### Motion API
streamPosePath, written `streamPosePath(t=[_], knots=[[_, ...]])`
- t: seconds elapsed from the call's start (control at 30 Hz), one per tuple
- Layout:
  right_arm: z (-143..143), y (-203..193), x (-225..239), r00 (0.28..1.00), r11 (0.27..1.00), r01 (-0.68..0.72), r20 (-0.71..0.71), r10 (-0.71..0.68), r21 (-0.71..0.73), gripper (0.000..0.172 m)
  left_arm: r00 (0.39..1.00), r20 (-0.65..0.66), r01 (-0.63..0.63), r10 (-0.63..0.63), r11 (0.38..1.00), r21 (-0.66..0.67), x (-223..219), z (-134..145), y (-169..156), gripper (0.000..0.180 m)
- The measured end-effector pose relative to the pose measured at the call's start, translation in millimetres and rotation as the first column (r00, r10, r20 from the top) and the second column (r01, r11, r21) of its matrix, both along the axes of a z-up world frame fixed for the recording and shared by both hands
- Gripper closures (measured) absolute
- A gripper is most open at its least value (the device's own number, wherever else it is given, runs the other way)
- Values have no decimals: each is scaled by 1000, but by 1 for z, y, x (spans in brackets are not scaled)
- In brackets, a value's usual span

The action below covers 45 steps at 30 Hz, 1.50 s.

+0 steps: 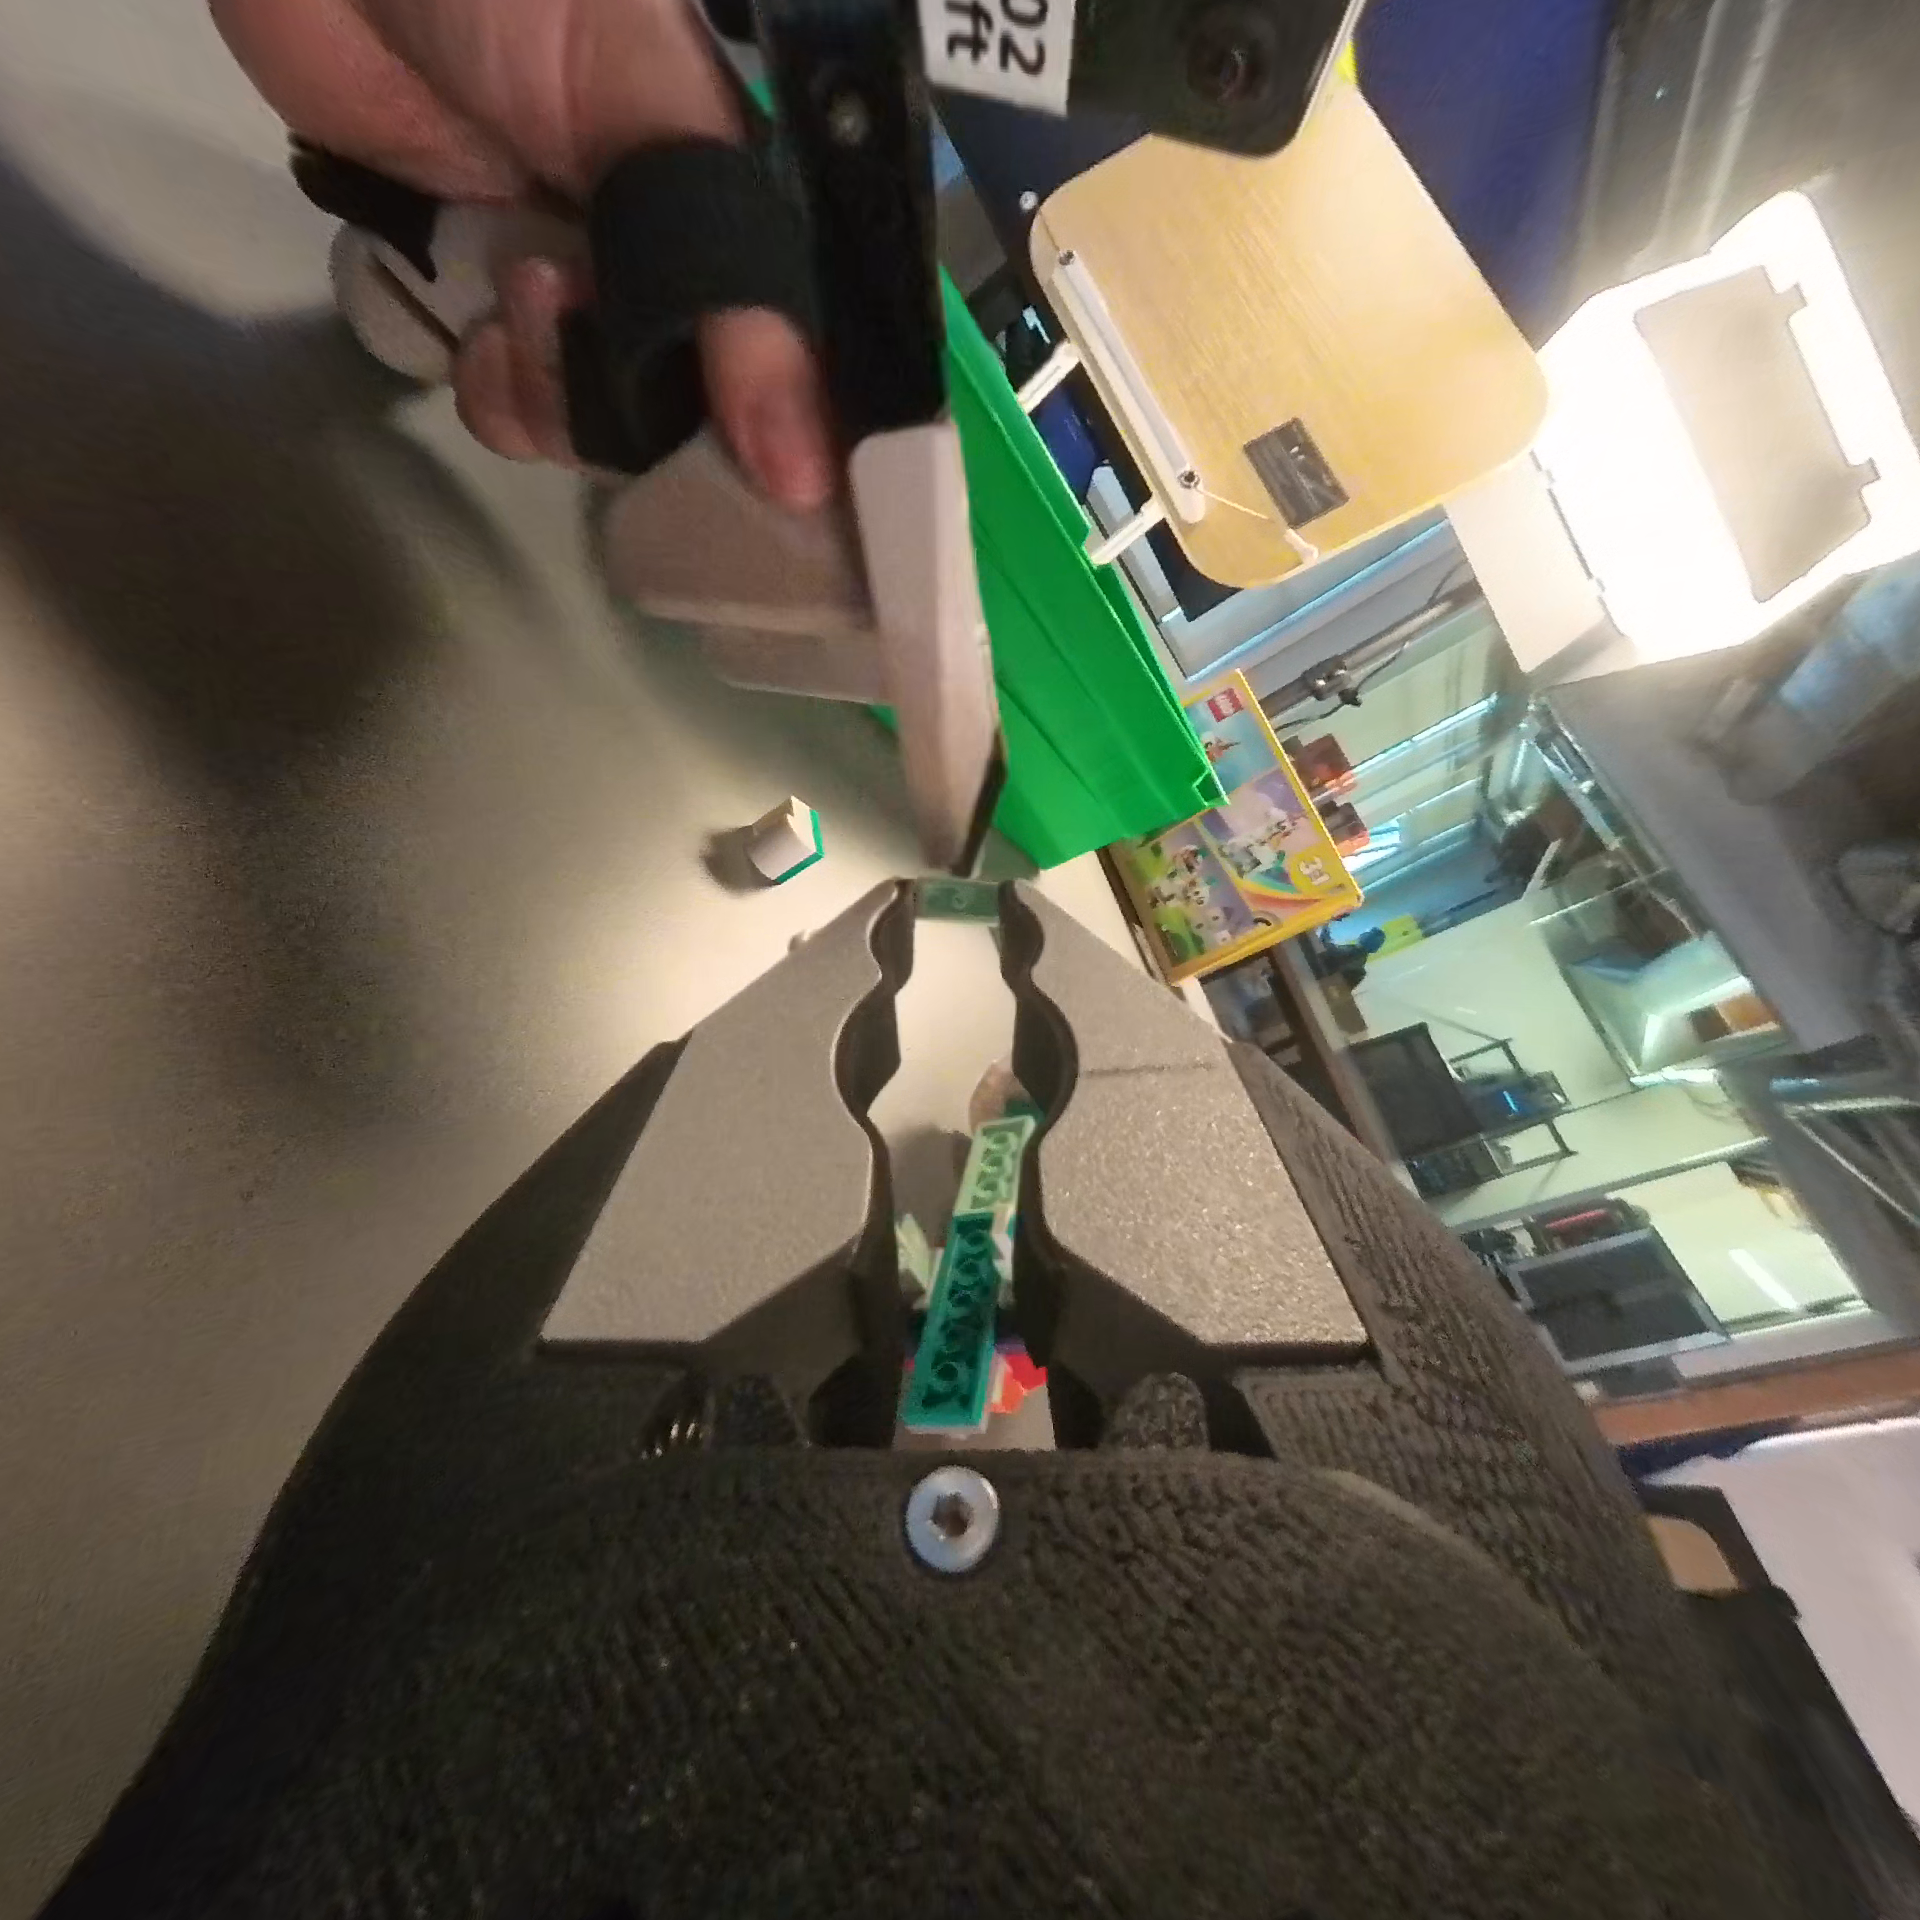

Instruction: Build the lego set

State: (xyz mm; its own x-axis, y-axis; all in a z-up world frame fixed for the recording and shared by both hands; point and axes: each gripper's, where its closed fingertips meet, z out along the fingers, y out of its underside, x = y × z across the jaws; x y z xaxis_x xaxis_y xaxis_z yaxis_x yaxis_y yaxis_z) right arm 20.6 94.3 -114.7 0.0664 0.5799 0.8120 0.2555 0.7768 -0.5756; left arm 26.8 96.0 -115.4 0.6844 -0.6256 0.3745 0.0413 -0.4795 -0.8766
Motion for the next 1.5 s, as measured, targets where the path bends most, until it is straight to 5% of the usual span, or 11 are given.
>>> streamPosePath(t=[0.33, 0.57, 0.7, 0.77, 0.83, 1.0, 1.17, 1.5], knots=[[6, -9, 0, 999, 998, -39, -30, 40, 52, 157, 995, 80, 64, -59, 996, -58, 11, -1, -3, 179], [30, 0, 10, 985, 999, -3, -175, 8, 34, 148, 996, 55, 67, -75, 989, 133, -3, 59, -36, 179], [41, 11, 17, 969, 999, 28, -244, -32, -19, 152, 970, -98, -186, 223, 936, 298, -84, 99, -37, 180], [43, 14, 18, 966, 999, 34, -256, -42, -37, 154, 878, -224, -349, 424, 885, 308, -144, 95, -31, 180], [43, 15, 18, 965, 998, 37, -258, -48, -46, 155, 787, -373, -443, 492, 871, 215, -193, 72, -30, 179], [42, 17, 18, 966, 998, 46, -252, -57, -50, 156, 695, -669, -469, 265, 872, -141, -248, -2, -35, 179], [42, 20, 19, 965, 997, 61, -251, -73, -54, 157, 672, -741, -430, 12, 820, -376, -257, -45, -41, 179], [41, 22, 20, 965, 996, 67, -249, -81, -64, 159, 613, -775, -423, -154, 765, -486, -264, -57, -41, 173]])
